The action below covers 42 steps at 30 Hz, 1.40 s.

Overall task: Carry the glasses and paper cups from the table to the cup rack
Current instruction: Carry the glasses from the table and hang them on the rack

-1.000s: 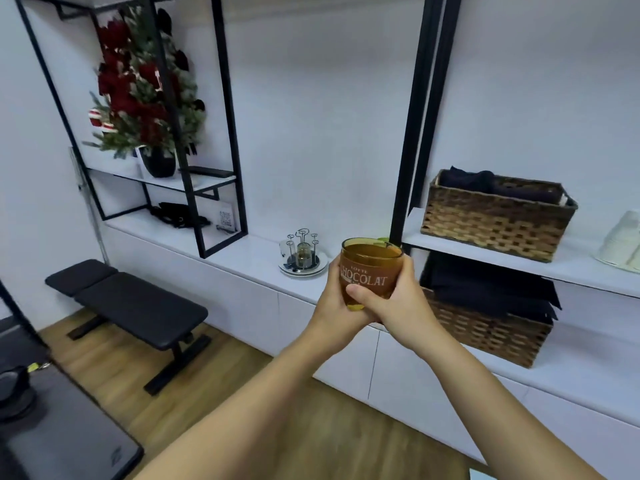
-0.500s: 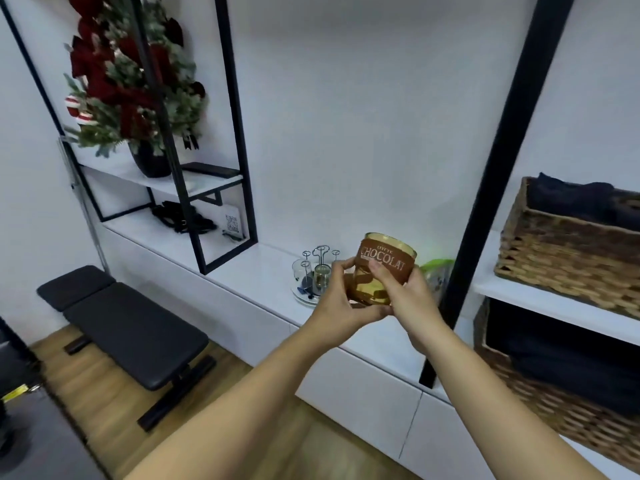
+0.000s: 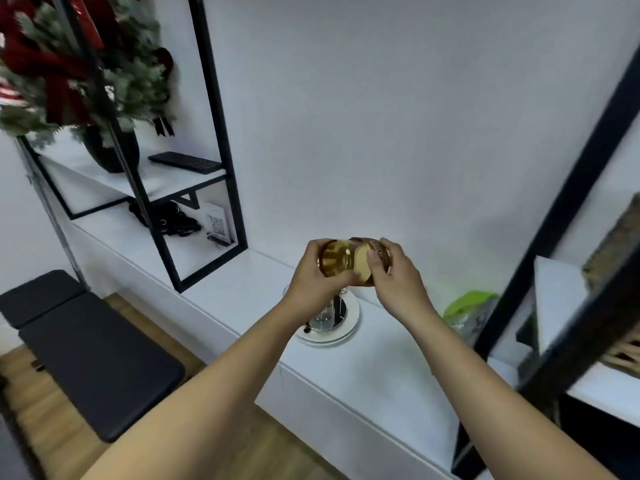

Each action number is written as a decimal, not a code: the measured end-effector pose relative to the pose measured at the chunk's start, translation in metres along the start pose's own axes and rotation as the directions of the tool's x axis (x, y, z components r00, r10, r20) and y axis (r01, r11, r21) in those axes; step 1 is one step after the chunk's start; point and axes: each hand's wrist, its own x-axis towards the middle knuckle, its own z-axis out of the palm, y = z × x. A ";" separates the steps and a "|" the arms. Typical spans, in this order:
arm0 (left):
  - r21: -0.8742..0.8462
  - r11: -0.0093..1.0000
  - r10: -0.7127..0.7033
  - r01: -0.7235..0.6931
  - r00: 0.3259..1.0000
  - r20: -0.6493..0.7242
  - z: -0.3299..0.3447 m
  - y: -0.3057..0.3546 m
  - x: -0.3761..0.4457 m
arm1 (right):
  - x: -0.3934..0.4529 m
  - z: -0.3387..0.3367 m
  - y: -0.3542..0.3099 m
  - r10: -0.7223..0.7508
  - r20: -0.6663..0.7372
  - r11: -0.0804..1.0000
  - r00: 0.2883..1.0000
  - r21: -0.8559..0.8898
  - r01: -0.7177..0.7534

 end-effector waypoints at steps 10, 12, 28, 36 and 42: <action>0.235 0.968 -0.107 0.088 0.992 0.067 0.028 -0.084 0.150 | 0.138 0.055 0.060 0.151 0.200 0.984 0.968 0.064 -0.167; 0.288 0.951 -0.149 0.116 0.984 0.094 0.028 -0.102 0.166 | 0.154 0.064 0.073 0.216 0.274 0.962 0.937 0.105 -0.252; 0.395 0.899 -0.292 0.189 0.931 0.220 0.046 -0.195 0.221 | 0.204 0.124 0.154 0.402 0.339 0.901 0.850 0.016 -0.433; 0.420 0.883 -0.333 0.210 0.911 0.245 0.047 -0.221 0.226 | 0.204 0.144 0.173 0.434 0.343 0.879 0.833 0.044 -0.475; 0.468 0.853 -0.373 0.231 0.897 0.237 0.052 -0.234 0.227 | 0.203 0.156 0.184 0.472 0.364 0.855 0.803 0.033 -0.517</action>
